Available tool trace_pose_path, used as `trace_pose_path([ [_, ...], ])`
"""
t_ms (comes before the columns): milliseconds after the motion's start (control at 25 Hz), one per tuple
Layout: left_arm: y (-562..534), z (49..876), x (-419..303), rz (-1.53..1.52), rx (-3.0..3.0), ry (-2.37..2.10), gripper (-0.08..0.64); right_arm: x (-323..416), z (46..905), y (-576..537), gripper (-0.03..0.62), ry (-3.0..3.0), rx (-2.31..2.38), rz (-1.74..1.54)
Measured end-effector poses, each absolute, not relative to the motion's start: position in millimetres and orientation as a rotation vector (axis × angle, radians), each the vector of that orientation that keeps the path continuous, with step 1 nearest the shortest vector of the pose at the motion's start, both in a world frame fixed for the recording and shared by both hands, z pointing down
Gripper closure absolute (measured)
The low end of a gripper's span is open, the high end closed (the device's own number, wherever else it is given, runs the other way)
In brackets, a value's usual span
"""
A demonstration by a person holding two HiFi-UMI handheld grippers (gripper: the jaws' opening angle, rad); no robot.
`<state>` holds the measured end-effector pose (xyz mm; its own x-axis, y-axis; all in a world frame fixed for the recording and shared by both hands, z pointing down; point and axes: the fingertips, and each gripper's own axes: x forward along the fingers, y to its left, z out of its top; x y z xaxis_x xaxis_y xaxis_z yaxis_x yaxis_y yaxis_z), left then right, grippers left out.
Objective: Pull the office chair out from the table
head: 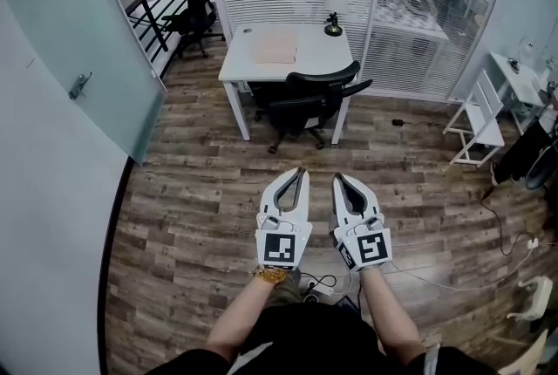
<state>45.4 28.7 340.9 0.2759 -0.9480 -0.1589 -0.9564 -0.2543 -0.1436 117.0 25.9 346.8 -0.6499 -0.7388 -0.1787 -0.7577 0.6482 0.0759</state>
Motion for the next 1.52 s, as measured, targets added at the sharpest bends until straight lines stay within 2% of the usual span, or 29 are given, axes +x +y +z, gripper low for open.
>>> trace_pose_path([
  [440, -104.3, 341.0, 1.9, 0.032, -2.375, 1.675, 0.532, 64.5, 342.8, -109.8, 0.589, 2.707, -1.310, 0.212],
  [840, -182.5, 341.6, -42.9, 0.007, -2.380, 1.640, 0.532, 15.3, 339.8, -186.6, 0.589, 2.689, -1.337, 0.203],
  [1280, -251.2, 366.6, -46.1, -0.075, -2.329, 1.651, 0.531, 27.2, 396.8, -280.6, 0.589, 2.788, -1.327, 0.216],
  [1520, -316.2, 401.2, -23.4, -0.172, -2.324, 1.710, 0.530, 64.0, 410.0, -347.3, 0.589, 2.884, -1.250, 0.313],
])
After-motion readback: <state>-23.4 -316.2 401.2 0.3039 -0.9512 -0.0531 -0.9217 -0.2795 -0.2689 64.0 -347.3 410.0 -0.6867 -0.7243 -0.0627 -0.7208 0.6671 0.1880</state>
